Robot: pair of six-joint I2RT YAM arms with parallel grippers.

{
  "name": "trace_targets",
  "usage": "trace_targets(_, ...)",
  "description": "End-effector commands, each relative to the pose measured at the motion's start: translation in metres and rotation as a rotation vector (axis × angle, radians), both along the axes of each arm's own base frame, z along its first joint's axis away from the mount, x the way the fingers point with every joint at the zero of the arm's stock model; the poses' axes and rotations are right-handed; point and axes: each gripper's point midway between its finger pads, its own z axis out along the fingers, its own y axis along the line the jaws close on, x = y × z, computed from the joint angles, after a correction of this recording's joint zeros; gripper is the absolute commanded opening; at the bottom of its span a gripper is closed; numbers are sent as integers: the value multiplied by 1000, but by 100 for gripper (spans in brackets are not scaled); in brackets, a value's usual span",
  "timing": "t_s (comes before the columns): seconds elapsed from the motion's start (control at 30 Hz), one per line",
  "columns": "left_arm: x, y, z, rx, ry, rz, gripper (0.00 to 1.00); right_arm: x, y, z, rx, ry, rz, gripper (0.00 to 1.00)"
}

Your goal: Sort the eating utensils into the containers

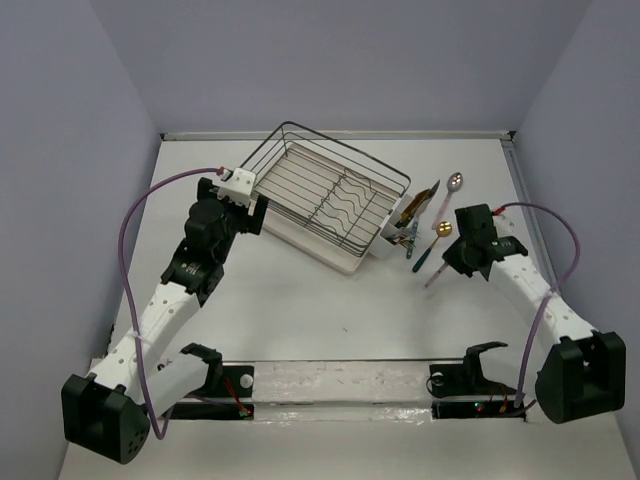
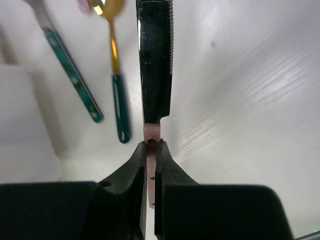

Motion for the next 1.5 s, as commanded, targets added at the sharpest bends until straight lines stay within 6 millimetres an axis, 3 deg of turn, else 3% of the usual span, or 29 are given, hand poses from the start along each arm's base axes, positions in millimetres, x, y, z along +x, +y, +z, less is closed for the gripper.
trace_targets(0.0, 4, 7, 35, -23, -99, 30, 99, 30, -58, 110, -279, -286, -112, 0)
trace_targets(0.07, 5, 7, 42, -25, -109, 32, 99, 32, -71, 143, -348, -367, -138, 0)
trace_targets(0.1, 6, 8, 44, -24, -112, 35, 99, 35, -80, 177, -414, -455, -135, 0)
trace_targets(0.2, 8, 9, 56, -23, -131, 38, 99, 44, -80, 228, -492, -610, -52, 0)
trace_targets(0.23, 9, 10, 61, -21, -138, 41, 99, 49, -73, 259, -522, -723, 26, 0)
trace_targets(0.33, 11, 11, 64, -11, -138, 45, 99, 55, -43, 309, -560, -946, 240, 0)
trace_targets(0.4, 12, 11, 68, -7, -141, 46, 99, 52, -15, 333, -560, -1076, 412, 0)
trace_targets(0.47, 12, 11, 70, -4, -141, 47, 99, 52, 3, 340, -534, -1128, 513, 0)
trace_targets(0.6, 16, 9, 73, -11, -135, 45, 99, 67, 54, 336, -411, -1217, 757, 0)
trace_targets(0.63, 16, 8, 72, -12, -129, 44, 99, 69, 59, 347, -406, -1277, 761, 0)
trace_targets(0.7, 16, 8, 75, -17, -131, 42, 99, 73, 66, 347, -391, -1318, 779, 0)
trace_targets(0.9, 13, 12, 73, -8, -119, 59, 99, 80, 103, 313, -274, -1310, 938, 0)
trace_targets(1.17, 13, 10, 61, -26, -89, 54, 99, 92, 111, 240, -233, -1261, 975, 0)
trace_targets(1.27, 13, 7, 59, -31, -79, 43, 99, 98, 114, 235, -197, -1256, 971, 0)
trace_targets(1.47, 11, 8, 54, -31, -72, 43, 99, 106, 114, 204, -194, -1237, 960, 0)
